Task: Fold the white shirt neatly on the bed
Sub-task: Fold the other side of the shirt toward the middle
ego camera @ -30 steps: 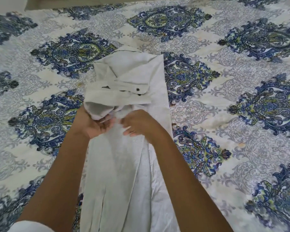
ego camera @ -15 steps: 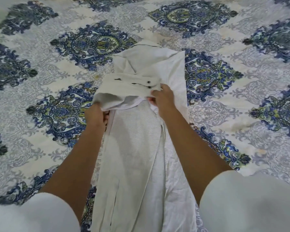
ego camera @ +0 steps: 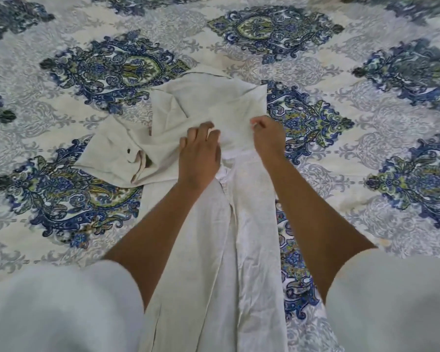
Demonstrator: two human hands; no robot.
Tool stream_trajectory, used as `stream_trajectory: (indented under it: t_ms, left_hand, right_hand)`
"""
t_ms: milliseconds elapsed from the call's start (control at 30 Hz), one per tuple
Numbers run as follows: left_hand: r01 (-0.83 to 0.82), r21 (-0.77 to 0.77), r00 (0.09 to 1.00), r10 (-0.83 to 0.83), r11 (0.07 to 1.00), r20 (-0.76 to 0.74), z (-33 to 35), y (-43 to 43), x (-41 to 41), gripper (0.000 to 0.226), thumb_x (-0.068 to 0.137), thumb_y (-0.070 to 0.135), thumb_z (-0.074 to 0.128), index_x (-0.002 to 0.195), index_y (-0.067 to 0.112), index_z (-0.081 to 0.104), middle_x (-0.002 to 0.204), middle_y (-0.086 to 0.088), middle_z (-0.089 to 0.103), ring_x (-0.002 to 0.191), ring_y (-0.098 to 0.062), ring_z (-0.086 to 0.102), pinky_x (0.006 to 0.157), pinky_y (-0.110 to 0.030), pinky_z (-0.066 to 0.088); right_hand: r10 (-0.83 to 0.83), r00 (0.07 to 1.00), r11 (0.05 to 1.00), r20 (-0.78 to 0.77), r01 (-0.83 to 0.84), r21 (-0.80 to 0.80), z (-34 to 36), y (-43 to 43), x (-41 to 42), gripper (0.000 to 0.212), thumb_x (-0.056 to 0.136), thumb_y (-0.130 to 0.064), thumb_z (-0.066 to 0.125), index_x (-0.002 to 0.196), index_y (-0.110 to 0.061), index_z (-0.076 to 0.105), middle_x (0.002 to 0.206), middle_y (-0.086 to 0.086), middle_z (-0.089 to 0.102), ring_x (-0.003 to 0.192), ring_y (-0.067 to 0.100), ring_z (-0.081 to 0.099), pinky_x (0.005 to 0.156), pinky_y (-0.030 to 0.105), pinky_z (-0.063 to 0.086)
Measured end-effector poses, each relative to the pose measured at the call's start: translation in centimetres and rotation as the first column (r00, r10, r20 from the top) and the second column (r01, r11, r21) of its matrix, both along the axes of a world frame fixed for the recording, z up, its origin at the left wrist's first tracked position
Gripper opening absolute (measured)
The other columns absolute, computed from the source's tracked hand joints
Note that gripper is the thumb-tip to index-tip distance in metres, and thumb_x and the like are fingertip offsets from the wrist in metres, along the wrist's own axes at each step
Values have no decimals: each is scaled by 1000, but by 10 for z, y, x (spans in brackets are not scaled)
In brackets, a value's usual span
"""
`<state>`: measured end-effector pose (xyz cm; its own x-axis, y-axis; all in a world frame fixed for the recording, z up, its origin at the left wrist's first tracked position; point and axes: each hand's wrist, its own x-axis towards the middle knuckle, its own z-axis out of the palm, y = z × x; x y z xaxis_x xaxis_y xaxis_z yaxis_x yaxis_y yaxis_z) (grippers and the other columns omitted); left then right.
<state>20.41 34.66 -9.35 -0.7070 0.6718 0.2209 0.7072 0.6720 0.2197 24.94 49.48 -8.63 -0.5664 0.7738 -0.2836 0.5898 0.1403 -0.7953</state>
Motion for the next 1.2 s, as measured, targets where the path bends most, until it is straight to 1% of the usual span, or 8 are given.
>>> stream_trajectory:
  t_ms: [167, 267, 433, 567, 833, 933, 1067, 1200]
  left_hand:
    - [-187, -231, 935, 245, 955, 255, 3, 41, -62, 37, 94, 17, 42, 128, 4, 44, 131, -16, 46, 120, -32, 45, 92, -43, 41]
    - [-116, -171, 926, 169, 978, 338, 7, 48, -84, 30, 91, 11, 42, 116, 9, 58, 121, -11, 56, 116, -28, 50, 91, -41, 43]
    - [-172, -154, 963, 199, 973, 183, 3, 40, -65, 32, 92, 16, 46, 121, 6, 53, 127, -15, 47, 115, -34, 47, 91, -45, 44]
    - [80, -175, 995, -68, 981, 72, -8, 19, 26, 48, 90, 22, 42, 135, 3, 43, 145, -16, 39, 136, -33, 34, 111, -49, 25]
    - [251, -390, 968, -228, 886, 104, -15, -55, 109, 55, 91, 30, 27, 138, 8, 44, 148, -8, 39, 139, -26, 32, 112, -53, 19]
    - [384, -438, 923, -324, 813, 207, -11, -70, 154, 59, 92, 31, 13, 144, 12, 32, 153, -6, 30, 142, -24, 25, 115, -45, 14]
    - [392, -427, 913, -287, 815, 291, -9, -102, 217, 54, 91, 28, 24, 135, 7, 47, 143, -9, 45, 134, -24, 41, 111, -43, 28]
    - [409, -332, 889, -290, 850, 354, -11, -152, 293, 52, 88, 24, 33, 133, 3, 50, 141, -12, 47, 133, -25, 43, 111, -41, 31]
  right_hand:
    - [350, 931, 936, 104, -353, 12, -10, 52, -17, 50, 93, -2, 39, 141, -15, 40, 149, 7, 36, 123, 23, 46, 90, 25, 41]
    - [322, 916, 878, 239, -383, 288, -9, 54, -19, 49, 95, -4, 36, 143, -10, 34, 155, 11, 23, 142, 27, 23, 114, 33, 23]
    - [423, 767, 664, 482, -625, 411, -40, 13, 9, 52, 101, -28, 26, 150, -17, 11, 160, 1, 1, 147, 19, -2, 117, 43, 0]
    - [258, 857, 751, 446, -468, 465, -30, 4, 26, 56, 101, -34, 23, 150, -13, 8, 159, 6, -1, 147, 23, -5, 116, 42, -7]
    - [216, 715, 743, 665, -562, 364, -35, -52, 153, 59, 99, -42, 19, 150, -12, 12, 158, 14, 3, 147, 30, 2, 112, 59, -1]
    - [317, 681, 623, 660, -674, 396, -33, -94, 192, 60, 94, -38, 15, 147, -12, 28, 156, 11, 22, 143, 31, 23, 111, 62, 12]
    - [231, 707, 745, 668, -570, 347, -26, -120, 249, 61, 92, -39, 20, 146, -13, 30, 154, 14, 24, 142, 32, 26, 111, 59, 11]
    - [401, 623, 563, 672, -746, 355, -26, -179, 320, 56, 89, -35, 33, 143, -17, 34, 152, 10, 31, 139, 30, 32, 106, 61, 29]
